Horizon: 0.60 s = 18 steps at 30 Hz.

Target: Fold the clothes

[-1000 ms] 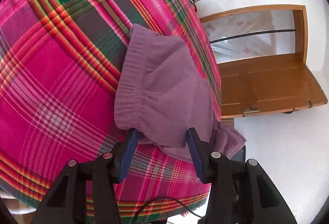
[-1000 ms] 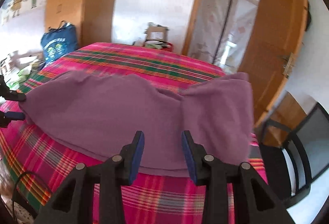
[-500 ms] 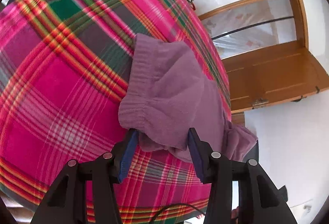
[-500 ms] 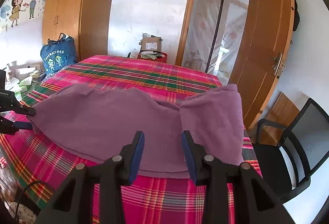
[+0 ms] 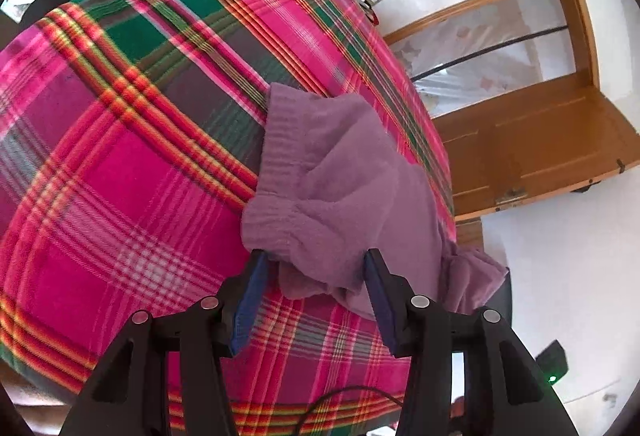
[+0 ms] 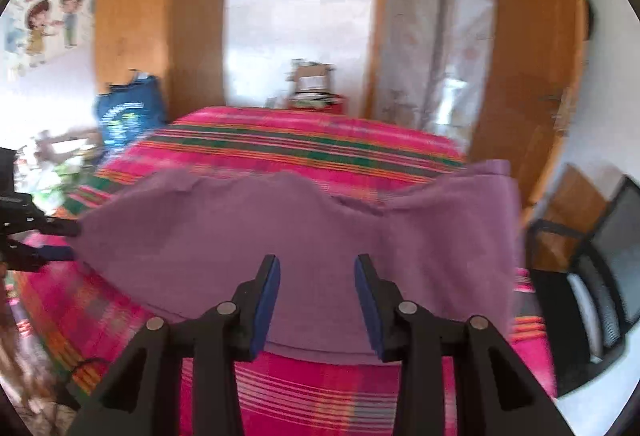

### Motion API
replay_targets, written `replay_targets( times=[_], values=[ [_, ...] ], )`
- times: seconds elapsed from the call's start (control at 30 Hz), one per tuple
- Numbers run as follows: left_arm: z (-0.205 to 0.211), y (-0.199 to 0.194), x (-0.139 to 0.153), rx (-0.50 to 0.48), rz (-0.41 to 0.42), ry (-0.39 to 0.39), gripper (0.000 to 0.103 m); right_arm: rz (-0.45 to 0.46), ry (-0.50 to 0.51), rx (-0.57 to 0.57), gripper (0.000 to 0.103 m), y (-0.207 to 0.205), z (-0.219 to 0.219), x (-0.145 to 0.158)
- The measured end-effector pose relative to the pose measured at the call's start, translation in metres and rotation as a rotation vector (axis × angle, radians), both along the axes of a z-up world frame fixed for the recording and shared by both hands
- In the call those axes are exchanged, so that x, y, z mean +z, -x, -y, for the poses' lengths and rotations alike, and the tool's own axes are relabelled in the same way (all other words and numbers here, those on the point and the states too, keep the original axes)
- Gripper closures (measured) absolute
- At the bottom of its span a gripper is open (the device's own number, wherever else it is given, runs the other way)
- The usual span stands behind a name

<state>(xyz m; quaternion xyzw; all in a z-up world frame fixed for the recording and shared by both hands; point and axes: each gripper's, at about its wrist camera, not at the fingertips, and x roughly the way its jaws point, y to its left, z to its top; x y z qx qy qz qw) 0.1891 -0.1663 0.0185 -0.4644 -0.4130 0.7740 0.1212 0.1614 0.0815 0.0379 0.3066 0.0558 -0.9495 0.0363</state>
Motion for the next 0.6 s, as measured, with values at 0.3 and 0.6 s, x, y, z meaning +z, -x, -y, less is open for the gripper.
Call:
replay_targets(
  times=[0.3, 0.6],
  values=[
    [0.009, 0.004, 0.001, 0.029, 0.010, -0.016, 0.052, 0.000, -0.035, 0.366, 0.050, 0.021, 0.092, -0.012],
    [0.020, -0.002, -0.006, 0.066, 0.043, -0.059, 0.053, 0.086, -0.129, 0.601, 0.045, 0.031, 0.168, -0.042]
  ],
)
